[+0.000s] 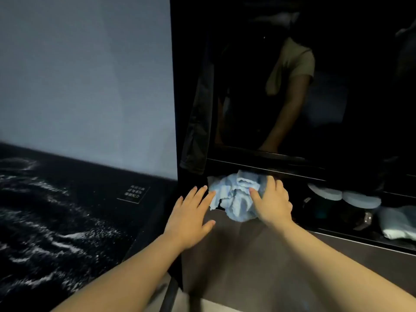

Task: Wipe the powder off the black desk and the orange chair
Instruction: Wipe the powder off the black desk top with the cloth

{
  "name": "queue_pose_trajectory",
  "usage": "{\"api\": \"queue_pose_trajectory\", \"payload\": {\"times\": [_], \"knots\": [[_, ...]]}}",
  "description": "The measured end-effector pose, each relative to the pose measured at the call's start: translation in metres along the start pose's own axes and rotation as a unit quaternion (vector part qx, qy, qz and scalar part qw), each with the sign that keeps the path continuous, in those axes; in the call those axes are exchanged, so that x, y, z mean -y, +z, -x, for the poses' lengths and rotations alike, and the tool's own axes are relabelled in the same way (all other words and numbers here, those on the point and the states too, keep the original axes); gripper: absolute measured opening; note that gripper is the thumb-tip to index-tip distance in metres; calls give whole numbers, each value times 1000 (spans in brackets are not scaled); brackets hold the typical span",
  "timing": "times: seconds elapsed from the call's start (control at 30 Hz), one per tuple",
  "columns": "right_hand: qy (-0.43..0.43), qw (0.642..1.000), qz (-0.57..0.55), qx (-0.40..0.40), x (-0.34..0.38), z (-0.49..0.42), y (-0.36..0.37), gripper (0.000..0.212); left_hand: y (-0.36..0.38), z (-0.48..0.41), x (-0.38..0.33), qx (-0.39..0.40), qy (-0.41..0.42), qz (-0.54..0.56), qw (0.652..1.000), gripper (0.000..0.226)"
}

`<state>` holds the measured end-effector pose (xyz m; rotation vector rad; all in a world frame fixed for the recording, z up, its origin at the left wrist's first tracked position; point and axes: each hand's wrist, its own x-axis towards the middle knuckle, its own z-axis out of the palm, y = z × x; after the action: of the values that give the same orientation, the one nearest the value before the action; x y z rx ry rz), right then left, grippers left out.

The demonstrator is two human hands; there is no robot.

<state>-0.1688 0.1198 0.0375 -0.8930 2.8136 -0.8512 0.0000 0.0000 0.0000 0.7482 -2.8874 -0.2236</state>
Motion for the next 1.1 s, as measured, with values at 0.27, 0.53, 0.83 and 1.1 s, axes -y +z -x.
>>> {"api": "queue_pose_trajectory", "payload": {"times": [0.27,0.53,0.83,1.1], "knots": [[129,968,-216,9,-6,-35,33,63,30,-33,8,49,19,31,998,72],[82,950,-300,6,-11,-16,30,32,27,-19,9,26,-15,97,995,71],[-28,934,-353,39,-3,46,-24,36,-4,33,-23,-45,-69,187,979,70],[-129,901,-411,50,11,98,-74,43,-51,68,-57,-180,-91,328,923,60]]}}
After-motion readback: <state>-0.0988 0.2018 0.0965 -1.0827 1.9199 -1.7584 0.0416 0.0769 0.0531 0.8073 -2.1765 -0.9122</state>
